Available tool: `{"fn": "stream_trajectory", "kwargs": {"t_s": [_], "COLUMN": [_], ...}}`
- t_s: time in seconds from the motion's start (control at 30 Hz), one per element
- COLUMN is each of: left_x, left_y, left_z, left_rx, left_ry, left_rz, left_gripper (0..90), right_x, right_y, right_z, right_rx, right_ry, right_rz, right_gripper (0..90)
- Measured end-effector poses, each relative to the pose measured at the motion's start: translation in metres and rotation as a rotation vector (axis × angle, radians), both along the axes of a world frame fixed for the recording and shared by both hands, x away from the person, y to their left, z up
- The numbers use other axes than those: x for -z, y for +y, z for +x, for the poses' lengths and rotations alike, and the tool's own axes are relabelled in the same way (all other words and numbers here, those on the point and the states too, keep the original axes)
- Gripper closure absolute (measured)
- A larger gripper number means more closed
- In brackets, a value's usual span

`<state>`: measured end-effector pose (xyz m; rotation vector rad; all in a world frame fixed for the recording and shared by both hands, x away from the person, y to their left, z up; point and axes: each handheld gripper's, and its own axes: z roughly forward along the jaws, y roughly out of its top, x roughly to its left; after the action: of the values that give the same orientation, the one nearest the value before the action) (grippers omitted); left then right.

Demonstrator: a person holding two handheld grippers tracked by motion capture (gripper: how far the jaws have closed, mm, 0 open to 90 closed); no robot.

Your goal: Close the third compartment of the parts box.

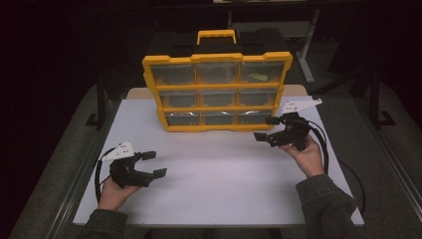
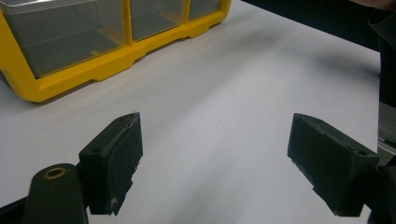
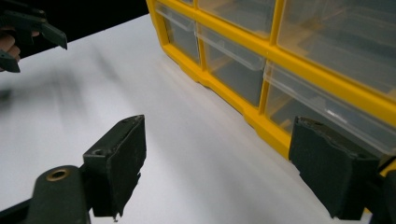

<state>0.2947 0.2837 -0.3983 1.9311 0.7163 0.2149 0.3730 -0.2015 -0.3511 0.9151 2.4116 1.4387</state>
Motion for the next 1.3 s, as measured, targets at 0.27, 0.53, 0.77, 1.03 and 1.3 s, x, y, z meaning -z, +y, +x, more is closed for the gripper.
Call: {"fn": "stream_trajectory", "kwargs": {"t_s": [0.27, 0.53, 0.77, 1.03, 1.3], "left_x": [0.001, 0.003, 0.004, 0.006, 0.008], "left_y": [0.000, 0.000, 0.001, 0.001, 0.000], "left_z": [0.000, 0.000, 0.001, 0.000, -0.001], "left_rx": [-0.010, -0.007, -0.005, -0.007, -0.001], "left_ry": [0.006, 0.010, 0.007, 0.014, 0.015], "left_rz": [-0.006, 0.004, 0.004, 0.011, 0.007], "left_gripper": [18.0, 18.0, 18.0, 18.0, 18.4], "right_x": [0.011, 0.017, 0.026, 0.038, 0.048], "right_y": [-0.003, -0.010, -0.020, -0.029, -0.038], "right_z": [-0.009, -0.020, -0.027, -0.034, -0.040], "right_rx": [0.014, 0.045, 0.069, 0.084, 0.094], "right_ry": [-0.012, -0.046, -0.037, -0.031, -0.011], "right_rz": [-0.016, -0.019, -0.007, -0.008, 0.001], "right_gripper": [14.6, 13.5, 13.5, 13.5, 13.5]}}
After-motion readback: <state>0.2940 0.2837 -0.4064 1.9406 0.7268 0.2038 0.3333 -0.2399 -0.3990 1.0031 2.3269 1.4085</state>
